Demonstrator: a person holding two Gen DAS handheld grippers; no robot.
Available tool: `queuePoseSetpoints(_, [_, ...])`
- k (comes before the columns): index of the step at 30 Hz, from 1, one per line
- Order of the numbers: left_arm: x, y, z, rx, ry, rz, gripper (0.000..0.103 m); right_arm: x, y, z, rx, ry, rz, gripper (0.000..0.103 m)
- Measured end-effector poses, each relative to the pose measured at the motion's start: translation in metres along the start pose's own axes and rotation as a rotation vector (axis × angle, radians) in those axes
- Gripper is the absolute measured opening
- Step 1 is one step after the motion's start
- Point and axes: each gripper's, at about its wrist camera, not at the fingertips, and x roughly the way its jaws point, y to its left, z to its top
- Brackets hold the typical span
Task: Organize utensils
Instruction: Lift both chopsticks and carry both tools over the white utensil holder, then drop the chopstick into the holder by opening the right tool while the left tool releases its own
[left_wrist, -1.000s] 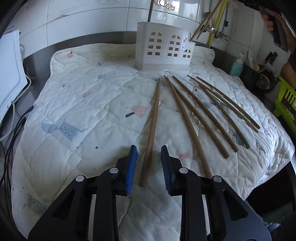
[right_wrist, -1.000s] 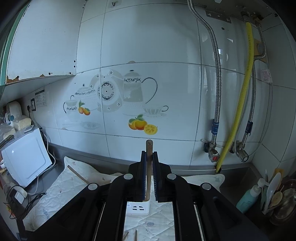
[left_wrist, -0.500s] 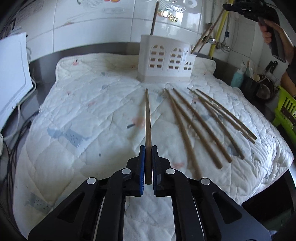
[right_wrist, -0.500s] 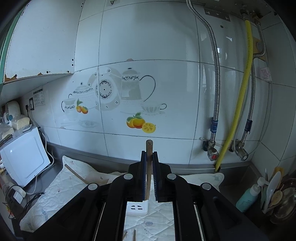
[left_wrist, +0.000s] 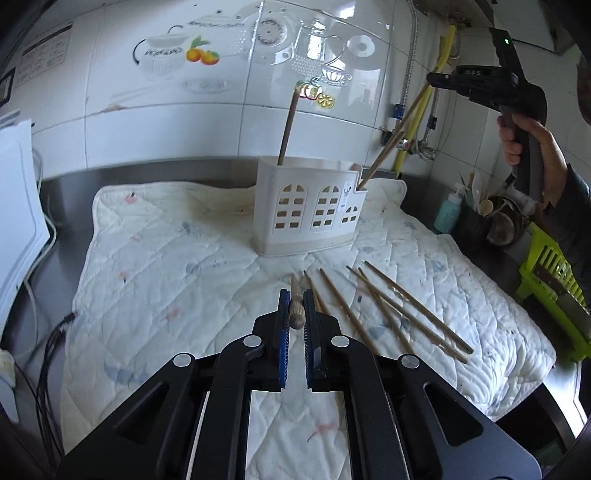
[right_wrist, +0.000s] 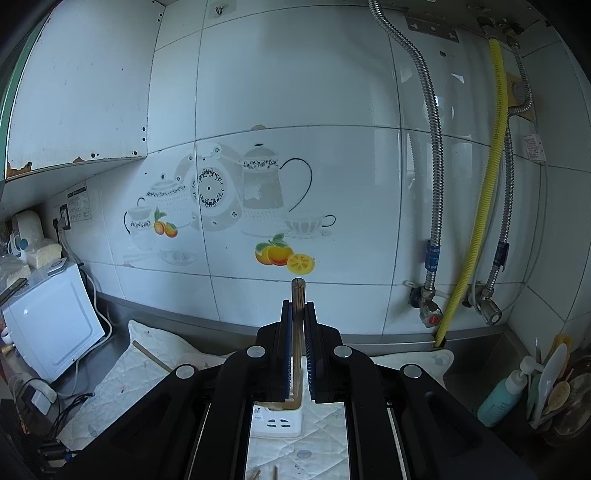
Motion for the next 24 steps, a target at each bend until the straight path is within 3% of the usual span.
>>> queuePoseSetpoints(7, [-0.002,-0.006,0.033,0.021,-0.031,-0.026,0.005,0.019,0.008,0.003,-0.012,0.008,-0.003,0.006])
queuePoseSetpoints(20, [-0.017,-0.03,0.1,0.099,-0.155,-0.055,0.005,0.069,0.011,-0.034,-0.032,0.159,-0.008,0.007])
queuePoseSetpoints(22, [-0.018,-0.035,0.113,0.112,-0.18,-0.063,0.005,0.07,0.011,-0.037,-0.036,0.165,-0.005,0.013])
queuePoseSetpoints(24, [-0.018,-0.04,0.126,0.13,-0.202,-0.056,0.005,0.067,0.01,-0.038,-0.03,0.158,-0.004,0.027])
